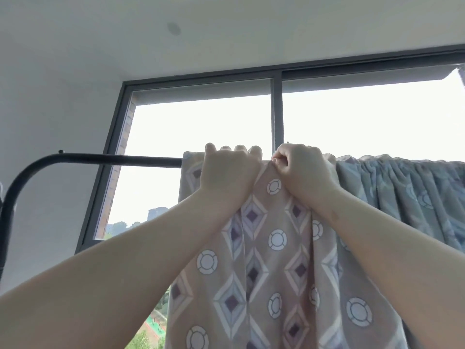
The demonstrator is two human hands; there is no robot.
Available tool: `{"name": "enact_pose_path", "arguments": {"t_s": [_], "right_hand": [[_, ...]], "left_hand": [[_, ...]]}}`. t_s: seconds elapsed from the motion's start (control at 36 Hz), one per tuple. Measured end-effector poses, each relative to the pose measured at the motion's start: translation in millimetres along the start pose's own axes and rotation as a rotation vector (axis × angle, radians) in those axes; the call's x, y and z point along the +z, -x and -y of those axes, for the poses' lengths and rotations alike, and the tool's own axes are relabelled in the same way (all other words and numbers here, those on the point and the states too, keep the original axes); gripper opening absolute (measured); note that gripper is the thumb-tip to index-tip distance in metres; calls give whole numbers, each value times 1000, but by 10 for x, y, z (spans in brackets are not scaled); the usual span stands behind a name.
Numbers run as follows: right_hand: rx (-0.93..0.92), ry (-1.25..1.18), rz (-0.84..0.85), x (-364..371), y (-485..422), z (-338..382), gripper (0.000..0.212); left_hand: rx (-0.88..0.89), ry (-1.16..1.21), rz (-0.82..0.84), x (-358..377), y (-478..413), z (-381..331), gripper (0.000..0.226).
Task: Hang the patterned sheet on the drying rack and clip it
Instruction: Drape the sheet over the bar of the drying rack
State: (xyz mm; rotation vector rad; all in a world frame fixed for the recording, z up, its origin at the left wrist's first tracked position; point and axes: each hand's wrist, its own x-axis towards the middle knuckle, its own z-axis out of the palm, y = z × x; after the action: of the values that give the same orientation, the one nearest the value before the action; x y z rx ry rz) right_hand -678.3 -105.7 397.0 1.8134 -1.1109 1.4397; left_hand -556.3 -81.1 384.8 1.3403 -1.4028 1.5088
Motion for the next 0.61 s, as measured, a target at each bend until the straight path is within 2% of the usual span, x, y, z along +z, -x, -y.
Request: {"name": "enact_pose_path", "arguments": {"t_s": [0.11,0.25,0.39,0.44,0.5,0.56,0.61], "right_hand": [[-3,65,-44,-1,-19,-51,21],[15,136,-55,35,-21,-150,17],[79,180,-29,29,26,-47,19],[107,191,-15,28,35,62,22],[118,166,-6,55,28,181,21],[68,90,-16,99,28,325,19],[-34,17,-4,140,35,505,22]], "left_hand": [[-153,292,-31,58,-67,250,7],[-565,503,-70,14,-87,758,23],[-1055,1132,30,-84,-72,1057,31],[-1107,1231,42,-50,-80,1165,27],[-1089,1212,73,-25,-82,1274,20],[-1017,1227,178,-33,-83,1358,15],[-918,1266,367,-59,-94,1426,12]]}}
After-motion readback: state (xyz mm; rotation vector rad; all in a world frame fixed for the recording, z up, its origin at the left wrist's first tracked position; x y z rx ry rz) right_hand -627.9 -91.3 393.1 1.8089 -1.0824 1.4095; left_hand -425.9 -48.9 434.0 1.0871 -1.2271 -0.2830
